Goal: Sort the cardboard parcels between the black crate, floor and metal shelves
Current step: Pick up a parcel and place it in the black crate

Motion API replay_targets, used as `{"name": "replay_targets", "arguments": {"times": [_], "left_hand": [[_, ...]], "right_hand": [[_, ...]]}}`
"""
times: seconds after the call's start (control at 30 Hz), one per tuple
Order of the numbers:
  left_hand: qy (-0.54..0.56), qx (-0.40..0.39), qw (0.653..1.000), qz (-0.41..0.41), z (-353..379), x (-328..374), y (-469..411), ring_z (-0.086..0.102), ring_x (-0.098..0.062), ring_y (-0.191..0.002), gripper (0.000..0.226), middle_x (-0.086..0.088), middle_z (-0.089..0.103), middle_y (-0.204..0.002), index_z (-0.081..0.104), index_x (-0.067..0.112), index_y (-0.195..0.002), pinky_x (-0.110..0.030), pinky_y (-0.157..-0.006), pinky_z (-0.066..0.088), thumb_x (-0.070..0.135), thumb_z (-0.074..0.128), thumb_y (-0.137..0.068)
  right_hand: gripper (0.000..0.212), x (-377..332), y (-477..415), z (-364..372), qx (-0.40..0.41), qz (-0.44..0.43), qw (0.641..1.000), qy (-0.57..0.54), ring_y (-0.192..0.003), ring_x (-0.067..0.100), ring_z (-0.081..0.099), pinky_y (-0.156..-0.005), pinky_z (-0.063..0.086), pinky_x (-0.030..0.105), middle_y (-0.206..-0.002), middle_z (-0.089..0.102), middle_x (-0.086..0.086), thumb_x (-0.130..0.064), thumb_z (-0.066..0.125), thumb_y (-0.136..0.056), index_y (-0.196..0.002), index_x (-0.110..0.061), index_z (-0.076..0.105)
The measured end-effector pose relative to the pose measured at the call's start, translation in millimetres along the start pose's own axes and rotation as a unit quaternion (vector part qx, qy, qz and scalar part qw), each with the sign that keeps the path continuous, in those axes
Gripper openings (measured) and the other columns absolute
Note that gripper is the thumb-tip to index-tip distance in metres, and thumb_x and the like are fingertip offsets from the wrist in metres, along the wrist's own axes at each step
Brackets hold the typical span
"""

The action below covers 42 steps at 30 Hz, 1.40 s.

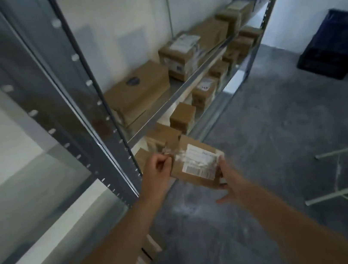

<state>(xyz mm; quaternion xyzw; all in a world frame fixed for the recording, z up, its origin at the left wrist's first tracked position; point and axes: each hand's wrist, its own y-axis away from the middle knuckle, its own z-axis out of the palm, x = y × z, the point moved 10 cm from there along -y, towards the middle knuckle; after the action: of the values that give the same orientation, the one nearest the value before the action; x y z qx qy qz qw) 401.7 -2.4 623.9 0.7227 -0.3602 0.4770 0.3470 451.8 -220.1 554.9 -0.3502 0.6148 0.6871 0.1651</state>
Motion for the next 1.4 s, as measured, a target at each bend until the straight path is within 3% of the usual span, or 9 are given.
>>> {"name": "replay_targets", "arguments": {"times": [0.07,0.17,0.33,0.6,0.73,0.9,1.1,1.2,1.4], "left_hand": [[0.0,0.0,1.0,-0.002,-14.0,9.2,20.3,0.061,-0.016,-0.105,0.004,0.005,0.061,-0.111,0.055,0.021,-0.099,-0.028,-0.085,0.051,0.023,0.058,-0.097],[0.113,-0.049,0.992,-0.027,-23.4,17.6,58.4,0.056,-0.023,-0.121,0.049,0.009,0.053,-0.129,0.043,0.036,-0.134,-0.044,-0.09,0.056,0.025,0.064,-0.092],[0.093,-0.143,0.985,0.006,-32.0,35.8,132.8,0.057,-0.026,-0.122,0.088,0.002,0.043,-0.141,0.026,0.047,-0.146,-0.045,-0.083,0.059,0.028,0.079,-0.078],[0.179,0.056,0.98,0.06,-102.3,50.3,243.8,0.055,-0.027,-0.122,0.084,0.002,0.039,-0.141,0.029,0.032,-0.138,-0.052,-0.078,0.059,0.001,0.079,-0.078],[0.286,0.138,0.948,0.019,-142.3,45.1,289.2,0.059,-0.028,-0.119,0.052,0.0,0.045,-0.139,0.032,0.033,-0.131,-0.05,-0.084,0.058,0.029,0.065,-0.092],[0.264,0.223,0.938,-0.002,-251.1,28.4,364.1,0.061,-0.024,-0.115,0.04,-0.005,0.055,-0.128,0.041,0.029,-0.117,-0.047,-0.091,0.055,0.049,0.06,-0.088],[0.092,0.291,0.952,-0.007,-368.3,-11.0,485.5,0.051,-0.015,-0.126,0.135,0.001,0.043,-0.141,-0.012,0.035,-0.149,-0.035,-0.103,0.048,0.029,0.091,-0.062],[0.101,0.373,0.922,-0.016,-412.8,-37.1,563.6,0.048,-0.013,-0.125,0.131,0.007,0.042,-0.137,0.011,0.032,-0.147,-0.042,-0.102,0.049,0.034,0.096,-0.048],[0.172,0.522,0.835,0.027,-456.8,-78.7,704.3,0.053,-0.01,-0.114,0.11,0.006,0.044,-0.129,0.023,0.035,-0.135,-0.018,-0.074,0.055,-0.002,0.09,-0.057]], "right_hand": [[0.043,-19.6,21.0,6.1,-0.042,-0.035,0.998,0.011,-0.097,0.02,0.061,-0.071,0.055,0.058,-0.111,0.062,-0.004,-0.056,0.037,-0.098,-0.133,-0.031,0.046],[0.042,-36.7,54.7,8.5,-0.088,-0.071,0.993,0.035,-0.112,0.026,0.059,-0.082,0.055,0.06,-0.129,0.058,0.002,-0.049,0.048,-0.099,-0.138,-0.037,0.041],[0.037,-59.2,104.3,11.0,-0.137,-0.123,0.975,0.121,-0.115,0.025,0.059,-0.096,0.052,0.051,-0.123,0.064,0.003,-0.043,0.055,-0.097,-0.131,-0.028,0.054],[0.09,-67.8,197.5,124.6,-0.175,-0.197,0.952,0.156,-0.104,0.025,0.065,-0.083,0.058,0.042,-0.123,0.063,0.008,-0.065,0.078,-0.064,-0.132,-0.013,0.05],[0.082,-39.9,253.4,198.6,-0.244,-0.174,0.935,0.192,-0.103,0.027,0.062,-0.082,0.057,0.037,-0.121,0.061,0.006,-0.068,0.07,-0.072,-0.131,-0.013,0.049],[0.084,-17.8,341.8,289.2,-0.349,-0.245,0.863,0.272,-0.111,0.025,0.06,-0.093,0.055,0.045,-0.13,0.057,0.0,-0.077,0.064,-0.07,-0.14,-0.035,0.043],[0.045,54.6,466.9,397.4,-0.382,-0.405,0.714,0.425,-0.118,0.017,0.053,-0.103,0.042,0.036,-0.135,0.056,-0.005,-0.052,0.032,-0.102,-0.135,-0.03,0.054],[0.046,111.5,524.8,446.4,-0.37,-0.442,0.673,0.464,-0.111,0.02,0.057,-0.1,0.044,0.037,-0.121,0.063,-0.002,-0.045,0.03,-0.104,-0.124,-0.022,0.064],[0.04,232.4,567.8,514.5,-0.295,-0.293,0.806,0.422,-0.082,0.029,0.059,-0.068,0.044,0.034,-0.096,0.063,0.014,-0.034,0.037,-0.099,-0.099,-0.004,0.062]]}}
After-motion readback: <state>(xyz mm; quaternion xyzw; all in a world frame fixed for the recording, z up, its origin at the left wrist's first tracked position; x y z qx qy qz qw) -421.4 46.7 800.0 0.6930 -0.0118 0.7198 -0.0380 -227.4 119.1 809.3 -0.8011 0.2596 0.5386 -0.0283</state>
